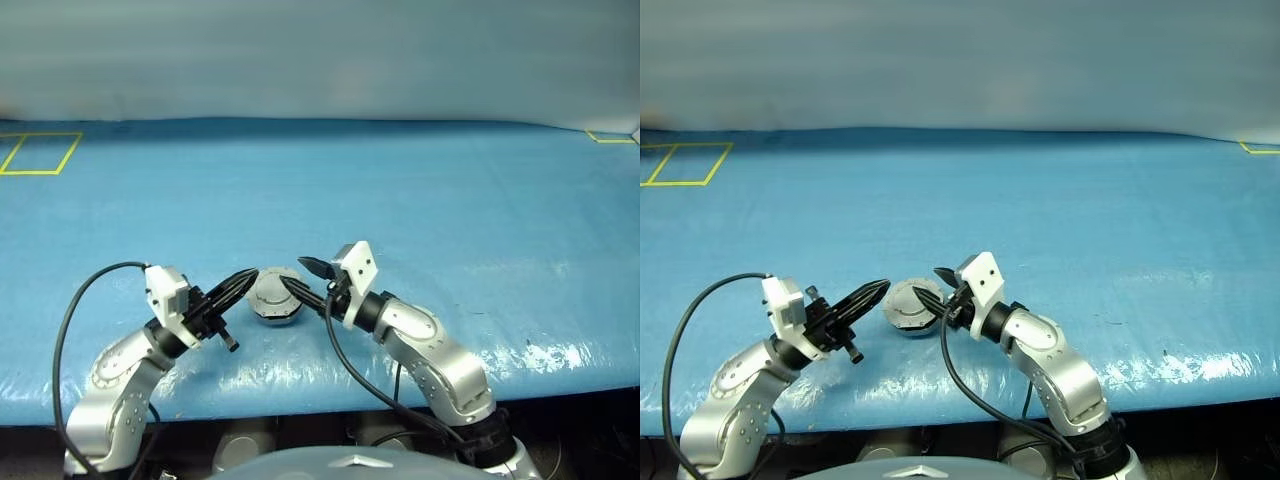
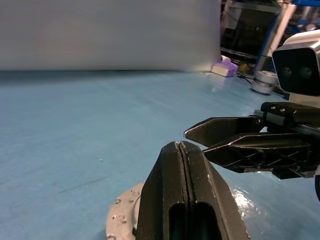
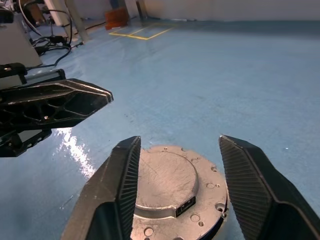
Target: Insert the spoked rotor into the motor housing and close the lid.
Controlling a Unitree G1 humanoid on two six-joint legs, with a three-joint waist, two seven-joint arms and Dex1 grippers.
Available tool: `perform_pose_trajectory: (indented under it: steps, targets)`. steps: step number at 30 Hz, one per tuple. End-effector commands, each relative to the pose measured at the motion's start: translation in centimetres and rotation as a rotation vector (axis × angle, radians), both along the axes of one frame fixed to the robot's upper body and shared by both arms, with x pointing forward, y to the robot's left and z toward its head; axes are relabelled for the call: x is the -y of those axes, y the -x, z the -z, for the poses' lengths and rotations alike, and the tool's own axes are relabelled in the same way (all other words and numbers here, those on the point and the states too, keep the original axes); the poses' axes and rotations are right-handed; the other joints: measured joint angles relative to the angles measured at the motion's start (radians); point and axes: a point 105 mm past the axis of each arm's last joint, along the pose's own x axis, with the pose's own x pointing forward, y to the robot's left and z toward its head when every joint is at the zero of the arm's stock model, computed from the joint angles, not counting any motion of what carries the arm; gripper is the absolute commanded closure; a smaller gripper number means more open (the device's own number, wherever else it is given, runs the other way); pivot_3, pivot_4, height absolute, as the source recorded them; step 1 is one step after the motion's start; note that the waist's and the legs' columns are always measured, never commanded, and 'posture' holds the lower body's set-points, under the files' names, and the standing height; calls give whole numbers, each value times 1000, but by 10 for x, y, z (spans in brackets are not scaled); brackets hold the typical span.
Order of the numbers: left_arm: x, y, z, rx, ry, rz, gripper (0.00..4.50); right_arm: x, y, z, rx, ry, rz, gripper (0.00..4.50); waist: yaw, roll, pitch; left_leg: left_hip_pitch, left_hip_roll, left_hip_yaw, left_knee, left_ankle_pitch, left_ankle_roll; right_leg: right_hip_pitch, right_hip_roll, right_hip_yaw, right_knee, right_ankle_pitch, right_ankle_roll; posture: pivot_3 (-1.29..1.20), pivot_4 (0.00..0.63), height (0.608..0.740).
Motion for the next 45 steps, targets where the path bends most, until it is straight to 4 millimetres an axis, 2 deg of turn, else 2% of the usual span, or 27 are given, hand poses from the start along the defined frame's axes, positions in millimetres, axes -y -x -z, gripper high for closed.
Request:
perform_pose_trajectory:
  steps: [1,3,11,18,24,27,30,45]
  targets:
    - [-1,10,-3,94,-84,-79,4500,-14,-1,-5,27,27,-51,660,0,0,0,0,0,1,0,0,0,0,0,0,0,0,0,0,150,740]
    - [-1,18,7,79,-97,-100,4500,-20,-2,-4,29,50,-80,11,-1,0,0,0,0,1,0,0,0,0,0,0,0,0,0,0,150,740]
    - [0,28,29,58,-66,-180,4500,-33,-4,2,36,152,-157,11,-1,0,0,0,0,1,0,0,0,0,0,-1,-1,0,0,0,150,740]
    - [11,36,38,28,-15,-133,4500,-30,-5,15,29,225,-184,11,-6,0,0,0,0,1,-2,0,0,-1,0,-1,-2,0,0,0,150,740]
    - [12,38,45,38,-79,-117,4500,-25,-8,23,33,268,-191,11,-9,0,0,0,1,1,-4,0,0,-1,0,-2,-2,-1,-1,0,150,740]
    - [11,38,46,42,-62,-131,4500,-25,-10,20,51,266,-184,606,-10,0,0,0,1,1,-4,0,0,-1,1,-2,-2,-1,-1,0,150,740]
    - [8,40,50,50,-61,-152,4500,-26,-11,17,67,260,-178,1453,-10,0,0,0,1,1,-4,0,0,-1,1,-2,-2,-1,-1,0,150,740]
    - [-7,49,67,52,-56,-219,4500,-35,-6,1,167,267,-225,1465,-11,0,0,0,1,1,-6,0,0,-1,1,-2,-4,-1,-1,0,150,740]
